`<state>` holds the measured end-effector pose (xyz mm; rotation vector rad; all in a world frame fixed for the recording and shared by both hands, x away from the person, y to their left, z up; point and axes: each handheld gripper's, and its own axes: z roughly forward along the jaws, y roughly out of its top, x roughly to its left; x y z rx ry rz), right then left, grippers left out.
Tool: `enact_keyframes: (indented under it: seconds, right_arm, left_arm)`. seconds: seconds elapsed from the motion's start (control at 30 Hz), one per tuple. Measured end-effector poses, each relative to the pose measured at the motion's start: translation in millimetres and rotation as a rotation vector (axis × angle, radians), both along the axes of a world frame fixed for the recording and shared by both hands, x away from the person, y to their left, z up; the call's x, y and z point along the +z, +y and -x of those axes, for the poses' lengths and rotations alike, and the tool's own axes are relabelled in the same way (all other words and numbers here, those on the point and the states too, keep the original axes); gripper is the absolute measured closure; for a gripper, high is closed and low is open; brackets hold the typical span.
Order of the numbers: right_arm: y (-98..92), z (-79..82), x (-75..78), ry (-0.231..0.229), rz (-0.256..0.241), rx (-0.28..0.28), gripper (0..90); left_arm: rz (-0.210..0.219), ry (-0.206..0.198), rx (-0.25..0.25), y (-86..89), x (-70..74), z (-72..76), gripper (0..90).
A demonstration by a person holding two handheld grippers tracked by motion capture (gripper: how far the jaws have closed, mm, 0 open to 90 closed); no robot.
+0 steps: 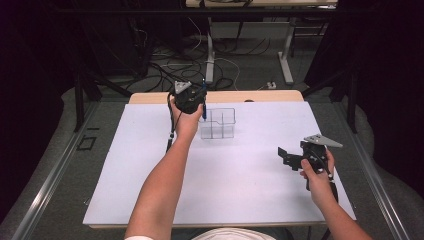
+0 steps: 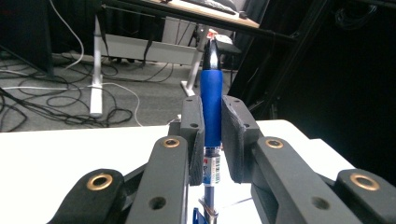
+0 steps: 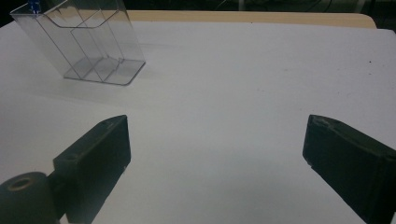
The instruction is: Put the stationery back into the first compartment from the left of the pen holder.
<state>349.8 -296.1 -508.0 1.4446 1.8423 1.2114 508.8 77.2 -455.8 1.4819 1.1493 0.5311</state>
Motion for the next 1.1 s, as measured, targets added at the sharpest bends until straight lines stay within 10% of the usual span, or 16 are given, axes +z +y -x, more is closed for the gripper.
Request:
enact_keyframes:
  seconds: [0.8,1.1]
  right_arm:
    - [1.0,-0.1,0.0,-0.001,0.009,0.007,7.3]
    - [0.9,0.2,0.4,0.001,0.001,0.002,7.3]
  left_arm:
    - [-0.039,0.038,-0.016,-2.4,-11.5,7.1,79.7]
    - [-0.129,0.011,-0.039,-4.6,-10.9,10.9,79.7]
